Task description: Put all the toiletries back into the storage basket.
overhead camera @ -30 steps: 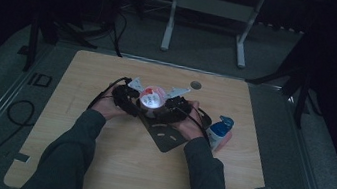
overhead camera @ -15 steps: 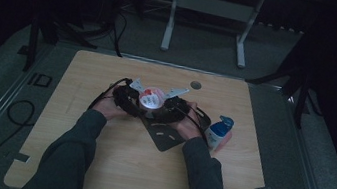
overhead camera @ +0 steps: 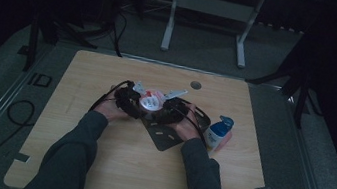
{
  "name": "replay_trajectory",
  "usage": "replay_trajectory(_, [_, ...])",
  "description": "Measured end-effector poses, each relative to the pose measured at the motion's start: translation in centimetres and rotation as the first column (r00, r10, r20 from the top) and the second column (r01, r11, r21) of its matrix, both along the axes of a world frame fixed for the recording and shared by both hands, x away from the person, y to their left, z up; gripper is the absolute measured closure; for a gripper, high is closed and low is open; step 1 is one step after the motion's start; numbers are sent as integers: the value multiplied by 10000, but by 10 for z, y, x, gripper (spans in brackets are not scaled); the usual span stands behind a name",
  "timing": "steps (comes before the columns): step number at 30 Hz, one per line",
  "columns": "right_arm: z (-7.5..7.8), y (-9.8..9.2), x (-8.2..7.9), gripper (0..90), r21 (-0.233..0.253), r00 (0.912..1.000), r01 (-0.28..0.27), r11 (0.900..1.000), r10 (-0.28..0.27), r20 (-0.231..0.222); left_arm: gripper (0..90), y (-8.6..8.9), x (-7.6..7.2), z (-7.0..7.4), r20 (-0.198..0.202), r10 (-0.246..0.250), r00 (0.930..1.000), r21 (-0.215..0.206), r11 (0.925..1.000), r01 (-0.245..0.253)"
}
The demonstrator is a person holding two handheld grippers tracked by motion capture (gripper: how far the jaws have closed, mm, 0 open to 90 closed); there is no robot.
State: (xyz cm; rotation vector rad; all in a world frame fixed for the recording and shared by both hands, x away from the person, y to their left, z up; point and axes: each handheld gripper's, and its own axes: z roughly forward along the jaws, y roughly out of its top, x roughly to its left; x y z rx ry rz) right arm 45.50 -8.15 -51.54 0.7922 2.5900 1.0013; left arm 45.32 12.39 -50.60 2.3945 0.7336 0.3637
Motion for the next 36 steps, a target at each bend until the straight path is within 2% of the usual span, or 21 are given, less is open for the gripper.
replay_trajectory(5, [-1, -1, 1, 275, 181, 9999, 47, 9998, -45, -116, 232, 0, 1, 0, -126, 190, 9997, -78, 9998, -191])
replay_trajectory(11, [-4, -2, 0, 297, 241, 9999, 90, 9997, -89, -65, 227, 3, 2, -3, -490, 367, 9981, -498, 9980, -391])
replay_trajectory(15, [-3, -1, 0, 307, 211, 10000, 95, 9997, -95, 6, 215, 9, -2, 0, -281, 495, 9984, -847, 9951, -518])
replay_trajectory(20, [-3, -1, 0, 310, 196, 9999, 103, 9998, -104, 46, 207, 12, -4, 4, -111, 483, 9988, -798, 9956, -490])
replay_trajectory(23, [-3, -1, -1, 310, 198, 9999, 107, 9997, -107, 37, 207, 16, -5, 6, -83, 611, 9981, -1130, 9917, -617])
replay_trajectory(25, [-3, -1, -1, 311, 190, 9999, 102, 9998, -103, 44, 223, 18, -7, 7, -57, 585, 9983, -1231, 9907, -587])
replay_trajectory(29, [-3, -1, -2, 325, 202, 9998, 178, 9996, -179, 38, 280, 18, -11, 8, -4, 434, 9991, -1100, 9930, -432])
replay_trajectory(31, [-4, -2, -3, 343, 262, 9997, 213, 9994, -216, 87, 308, 21, -12, 8, 20, 544, 9985, -1230, 9909, -538])
replay_trajectory(33, [-4, -3, -5, 369, 292, 9996, 238, 9993, -242, 133, 339, 25, -12, 7, -50, 671, 9977, -1562, 9854, -670])
replay_trajectory(36, [-4, -4, -7, 385, 277, 9996, 211, 9994, -216, 170, 380, 31, -13, 6, -100, 758, 9971, -1623, 9838, -764])
